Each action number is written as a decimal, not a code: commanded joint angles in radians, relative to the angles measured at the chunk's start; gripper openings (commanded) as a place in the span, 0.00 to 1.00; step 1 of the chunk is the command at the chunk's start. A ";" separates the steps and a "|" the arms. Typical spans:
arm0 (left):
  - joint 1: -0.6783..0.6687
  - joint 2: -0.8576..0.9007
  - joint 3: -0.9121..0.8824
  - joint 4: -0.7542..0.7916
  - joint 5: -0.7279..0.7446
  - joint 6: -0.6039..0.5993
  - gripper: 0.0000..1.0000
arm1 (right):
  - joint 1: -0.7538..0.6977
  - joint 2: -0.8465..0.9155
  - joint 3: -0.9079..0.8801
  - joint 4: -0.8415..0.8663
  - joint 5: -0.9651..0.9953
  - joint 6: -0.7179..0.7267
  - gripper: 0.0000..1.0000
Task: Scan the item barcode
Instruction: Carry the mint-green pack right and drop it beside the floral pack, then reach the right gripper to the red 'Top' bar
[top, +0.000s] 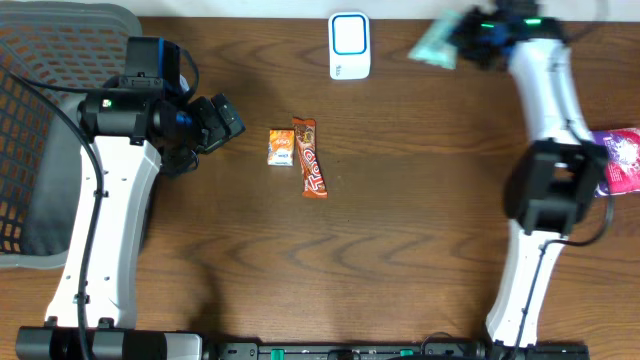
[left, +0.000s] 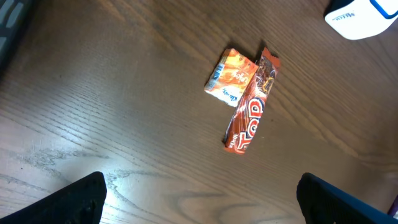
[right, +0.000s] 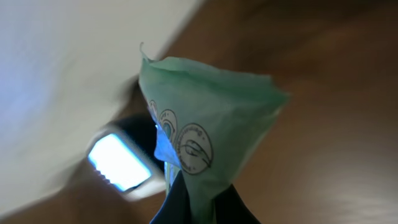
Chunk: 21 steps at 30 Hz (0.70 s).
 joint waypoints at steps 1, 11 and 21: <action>0.003 0.005 0.007 -0.003 -0.002 0.013 0.98 | -0.119 -0.051 0.032 -0.134 0.169 -0.221 0.01; 0.003 0.005 0.007 -0.003 -0.002 0.013 0.98 | -0.376 -0.050 0.009 -0.353 0.354 -0.348 0.12; 0.003 0.005 0.007 -0.003 -0.002 0.013 0.98 | -0.413 -0.050 0.009 -0.403 0.311 -0.361 0.99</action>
